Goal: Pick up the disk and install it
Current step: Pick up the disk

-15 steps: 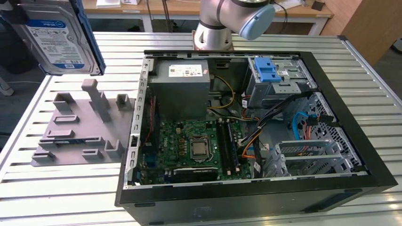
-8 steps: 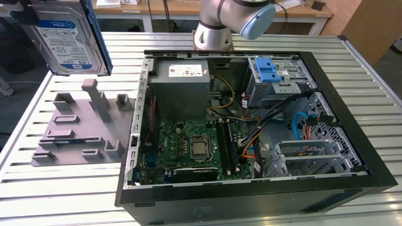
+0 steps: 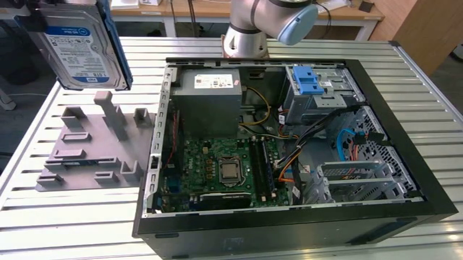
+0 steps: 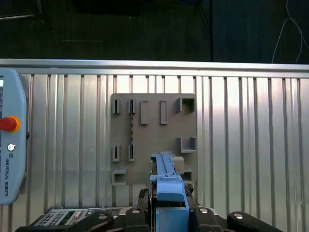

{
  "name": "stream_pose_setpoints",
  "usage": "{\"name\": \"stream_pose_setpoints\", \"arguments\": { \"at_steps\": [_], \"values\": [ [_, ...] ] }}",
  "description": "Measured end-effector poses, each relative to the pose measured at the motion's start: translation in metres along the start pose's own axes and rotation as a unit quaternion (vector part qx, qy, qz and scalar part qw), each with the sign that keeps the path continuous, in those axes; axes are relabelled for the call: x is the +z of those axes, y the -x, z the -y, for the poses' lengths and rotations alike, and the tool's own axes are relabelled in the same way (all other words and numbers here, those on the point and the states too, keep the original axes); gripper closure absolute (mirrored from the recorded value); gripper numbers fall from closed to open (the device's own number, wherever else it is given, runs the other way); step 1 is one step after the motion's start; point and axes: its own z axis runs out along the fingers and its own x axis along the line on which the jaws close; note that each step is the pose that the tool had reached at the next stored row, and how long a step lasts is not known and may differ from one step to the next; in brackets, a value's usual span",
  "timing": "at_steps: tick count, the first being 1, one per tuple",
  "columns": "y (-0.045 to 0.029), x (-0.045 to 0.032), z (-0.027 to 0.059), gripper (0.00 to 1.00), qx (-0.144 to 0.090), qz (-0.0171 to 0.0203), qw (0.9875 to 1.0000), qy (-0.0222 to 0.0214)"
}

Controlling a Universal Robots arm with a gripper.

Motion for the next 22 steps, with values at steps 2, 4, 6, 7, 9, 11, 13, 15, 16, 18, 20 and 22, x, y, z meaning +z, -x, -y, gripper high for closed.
{"name": "stream_pose_setpoints", "arguments": {
  "at_steps": [2,4,6,7,9,11,13,15,16,18,20,22],
  "values": [
    [-0.0019,-0.0002,0.001,0.63,0.0,0.0,1.0,0.0],
    [-0.0033,-0.0004,0.0027,0.63,0.0,0.0,1.0,0.0],
    [-0.0044,-0.0006,0.0066,0.63,0.0,0.0,1.0,0.0],
    [-0.0048,-0.0008,0.0092,0.63,0.0,0.0,1.0,0.0],
    [-0.0056,-0.0011,0.0149,0.63,0.0,0.0,1.0,0.0],
    [-0.0063,-0.0014,0.0205,0.63,0.0,0.0,1.0,0.0001],
    [-0.0069,-0.0017,0.0264,0.63,0.0,0.0,1.0,0.0001],
    [-0.0075,-0.002,0.0317,0.63,0.0,0.0,1.0,0.0001],
    [-0.0078,-0.0022,0.0343,0.63,0.0,0.0,1.0,0.0002],
    [-0.0084,-0.0024,0.0394,0.63,0.0,0.0,1.0,0.0003],
    [-0.009,-0.0028,0.0447,0.63,0.0,0.0,1.0,0.0004],
    [-0.0095,-0.003,0.0495,0.63,0.0,0.0,1.0,0.0005]
  ]
}}
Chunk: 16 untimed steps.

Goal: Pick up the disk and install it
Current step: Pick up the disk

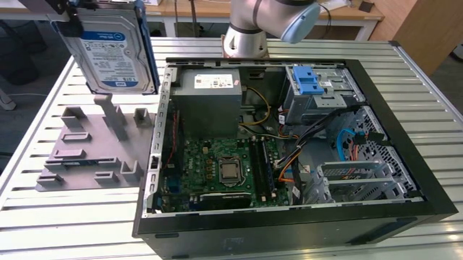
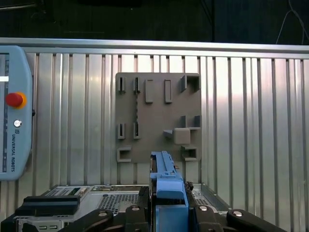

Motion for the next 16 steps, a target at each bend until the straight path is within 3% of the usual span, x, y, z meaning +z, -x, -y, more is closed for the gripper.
{"name": "stream_pose_setpoints", "arguments": {
  "at_steps": [16],
  "values": [
    [-0.0043,-0.0022,0.0404,0.63,0.0,0.0,1.0,0.0008]
  ]
}}
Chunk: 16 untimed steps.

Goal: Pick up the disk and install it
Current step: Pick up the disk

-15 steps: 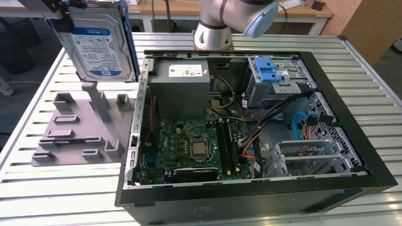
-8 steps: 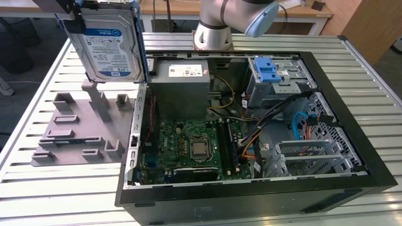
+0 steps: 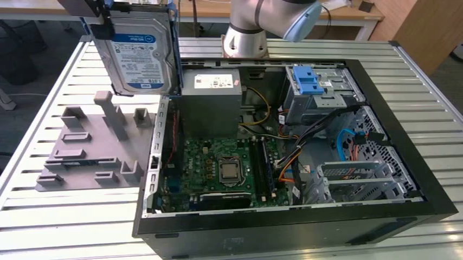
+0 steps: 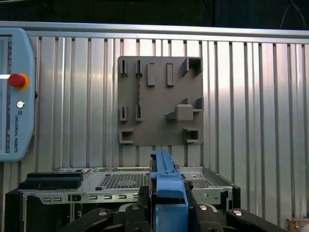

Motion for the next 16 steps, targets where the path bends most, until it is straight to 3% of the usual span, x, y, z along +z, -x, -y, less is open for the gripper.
{"name": "stream_pose_setpoints", "arguments": {
  "at_steps": [16],
  "values": [
    [-0.0074,-0.002,0.0323,0.63,0.001,0.0,1.0,0.0005]
  ]
}}
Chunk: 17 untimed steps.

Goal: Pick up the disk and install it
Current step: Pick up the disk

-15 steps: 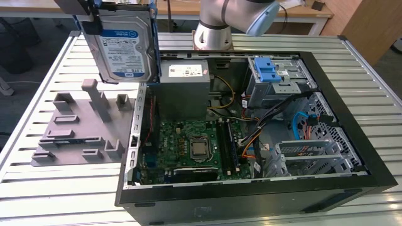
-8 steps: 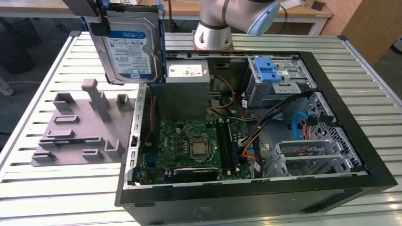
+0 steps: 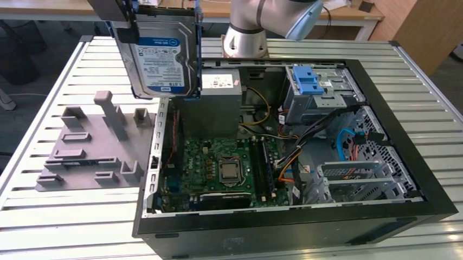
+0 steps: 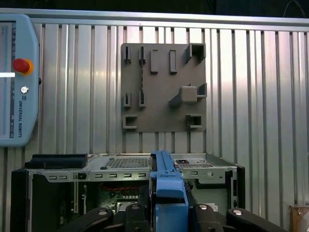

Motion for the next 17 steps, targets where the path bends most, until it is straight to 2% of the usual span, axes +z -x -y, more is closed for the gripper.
{"name": "stream_pose_setpoints", "arguments": {
  "at_steps": [17],
  "values": [
    [-0.0059,-0.0013,0.0359,0.63,0.001,0.0001,1.0,0.0002]
  ]
}}
